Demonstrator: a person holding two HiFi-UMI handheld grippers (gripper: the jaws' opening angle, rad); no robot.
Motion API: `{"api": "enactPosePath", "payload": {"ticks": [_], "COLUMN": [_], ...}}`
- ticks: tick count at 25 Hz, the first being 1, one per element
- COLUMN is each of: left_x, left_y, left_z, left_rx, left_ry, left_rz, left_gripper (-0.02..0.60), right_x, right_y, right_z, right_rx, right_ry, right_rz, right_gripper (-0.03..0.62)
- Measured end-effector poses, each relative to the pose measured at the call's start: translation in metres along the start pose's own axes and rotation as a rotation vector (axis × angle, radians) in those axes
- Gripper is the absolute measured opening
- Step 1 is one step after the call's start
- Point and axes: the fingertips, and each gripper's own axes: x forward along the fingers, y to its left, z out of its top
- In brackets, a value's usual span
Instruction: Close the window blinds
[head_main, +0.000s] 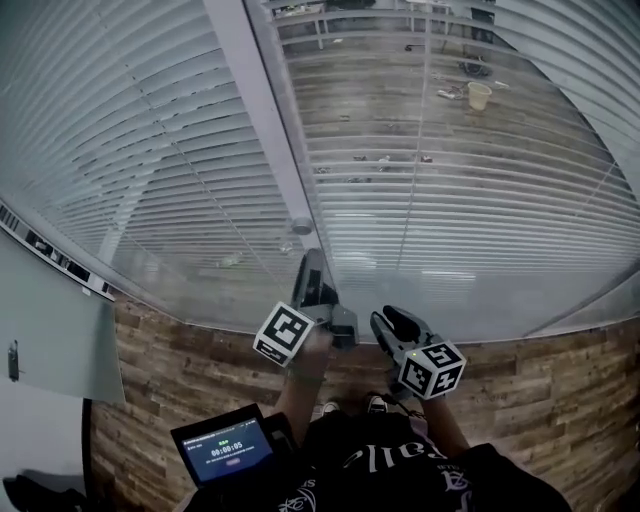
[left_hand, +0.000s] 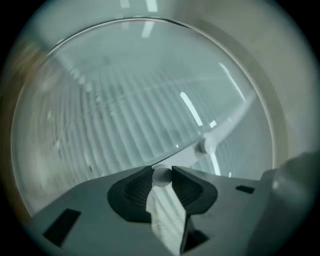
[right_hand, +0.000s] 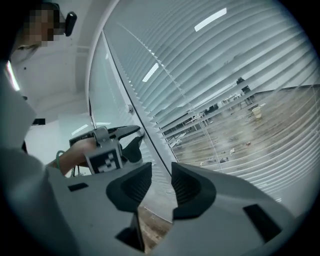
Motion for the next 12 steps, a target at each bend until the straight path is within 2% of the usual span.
{"api": "enactPosePath", "payload": {"ticks": [1, 2, 3, 4, 7, 8, 9, 10, 11, 12], "left_x": [0.001, 0.003, 0.003, 0.002, -0.005, -0.006, -0.005, -0.003, 0.000, 0.002], "left_y": [0.001, 0.000, -0.002, -0.005, -0.020, -0.023, -0.024, -0.024, -0.024, -0.023], "left_z": [0.000, -0.001, -0.002, -0.003, -0.010, -0.014, -0.017, -0.020, -0.022, -0.022], "left_rx": [-0.140, -0.151, -0.034, 0.180, 1.013, 1.260, 1.466, 1.627, 1.744, 1.816], "left_ry": [-0.012, -0.002, 0.030, 0.075, 0.198, 0.224, 0.248, 0.271, 0.291, 0.304], "left_rz": [-0.005, -0.009, -0.013, -0.015, -0.017, -0.026, -0.034, -0.041, -0.049, -0.058], "left_gripper": [0.124, 0.124, 0.124, 0.124, 0.166, 0.167, 0.167, 0.167, 0.166, 0.154], "right_x": [-0.001, -0.002, -0.003, -0.003, -0.005, -0.006, -0.006, -0.006, -0.006, -0.006], "right_y": [0.000, 0.000, 0.001, 0.002, 0.006, 0.007, 0.008, 0.009, 0.010, 0.011], "right_z": [-0.001, -0.001, -0.002, -0.003, -0.006, -0.008, -0.009, -0.010, -0.012, -0.013], "right_rx": [0.003, 0.004, 0.005, 0.006, 0.008, 0.009, 0.009, 0.009, 0.010, 0.012], "right_ry": [-0.001, -0.002, -0.002, -0.002, -0.005, -0.005, -0.003, -0.001, 0.002, 0.005], "right_rz": [-0.008, -0.015, -0.022, -0.028, -0.042, -0.045, -0.048, -0.051, -0.055, -0.059], "right_gripper": [0.133, 0.133, 0.133, 0.133, 0.133, 0.133, 0.133, 0.133, 0.133, 0.133]}}
